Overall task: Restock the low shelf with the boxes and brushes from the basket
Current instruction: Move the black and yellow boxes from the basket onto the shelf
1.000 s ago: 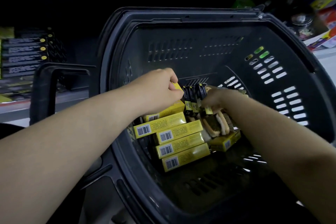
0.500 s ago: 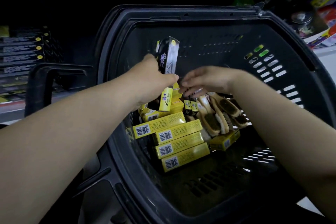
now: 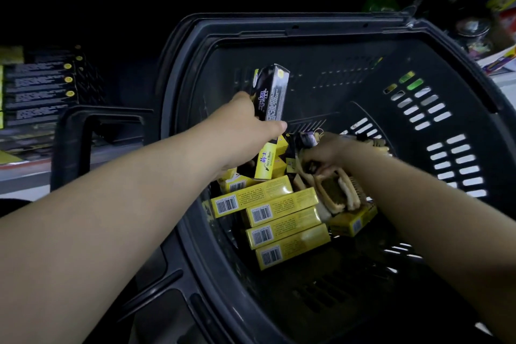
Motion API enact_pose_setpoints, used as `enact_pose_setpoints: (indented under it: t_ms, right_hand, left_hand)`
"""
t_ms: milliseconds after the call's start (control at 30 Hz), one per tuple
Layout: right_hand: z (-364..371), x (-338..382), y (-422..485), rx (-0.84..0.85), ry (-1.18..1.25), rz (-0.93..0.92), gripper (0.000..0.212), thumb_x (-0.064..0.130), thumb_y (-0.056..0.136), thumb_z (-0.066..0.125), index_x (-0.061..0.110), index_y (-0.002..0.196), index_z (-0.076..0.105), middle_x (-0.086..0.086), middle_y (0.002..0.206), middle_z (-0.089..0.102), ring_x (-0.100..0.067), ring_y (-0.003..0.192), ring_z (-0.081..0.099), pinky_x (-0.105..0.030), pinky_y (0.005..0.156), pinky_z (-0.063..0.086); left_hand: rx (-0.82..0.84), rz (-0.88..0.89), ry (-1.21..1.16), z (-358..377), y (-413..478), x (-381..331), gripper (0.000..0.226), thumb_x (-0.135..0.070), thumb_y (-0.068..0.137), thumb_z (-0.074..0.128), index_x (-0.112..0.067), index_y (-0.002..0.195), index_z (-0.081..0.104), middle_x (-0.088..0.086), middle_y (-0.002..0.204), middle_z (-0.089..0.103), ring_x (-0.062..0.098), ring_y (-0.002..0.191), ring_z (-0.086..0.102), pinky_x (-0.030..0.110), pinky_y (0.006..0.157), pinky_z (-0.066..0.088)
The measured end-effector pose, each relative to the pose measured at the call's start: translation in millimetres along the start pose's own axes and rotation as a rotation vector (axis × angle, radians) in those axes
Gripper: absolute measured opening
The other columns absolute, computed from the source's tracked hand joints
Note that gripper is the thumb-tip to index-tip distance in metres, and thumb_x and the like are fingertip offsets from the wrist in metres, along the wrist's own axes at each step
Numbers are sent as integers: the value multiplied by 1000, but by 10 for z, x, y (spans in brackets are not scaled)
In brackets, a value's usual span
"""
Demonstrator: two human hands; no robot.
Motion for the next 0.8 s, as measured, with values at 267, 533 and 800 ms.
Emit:
enact_pose_setpoints:
  t_ms: [267,533,800]
  right_hand:
    - [-192,544,-1271,374,499,-432,26,13,60,69,10,79,52,-2,71,71,-15,69,69,-21,63,57]
    - [40,771,-1310,518,235,-634,35,26,62,80,9,79,55,-2,82,64,-16,82,62,-29,78,51]
    - [-8,222,105,-22,-304,-146,29,29,97,44,7,84,57,-5,78,52,-15,68,49,-23,58,38]
  left_hand:
    - [-39,-151,-256,13,58,65,56,-43,88,58,-8,129,42,10,119,59,28,108,57,41,95,45]
    - [-13,-88,-330,-7,23,18,52,-28,69,80,-15,114,57,8,106,68,25,98,65,40,86,52]
    - [-81,53,-213,-53,37,-49,32,-18,77,73,-26,102,53,-9,85,62,8,79,59,21,65,45]
Point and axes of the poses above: each hand's wrist, its own y-axis towards the middle knuckle, its own z-axis out of the palm, x = y × z, the point moved 6 cm from there along y, towards the middle knuckle
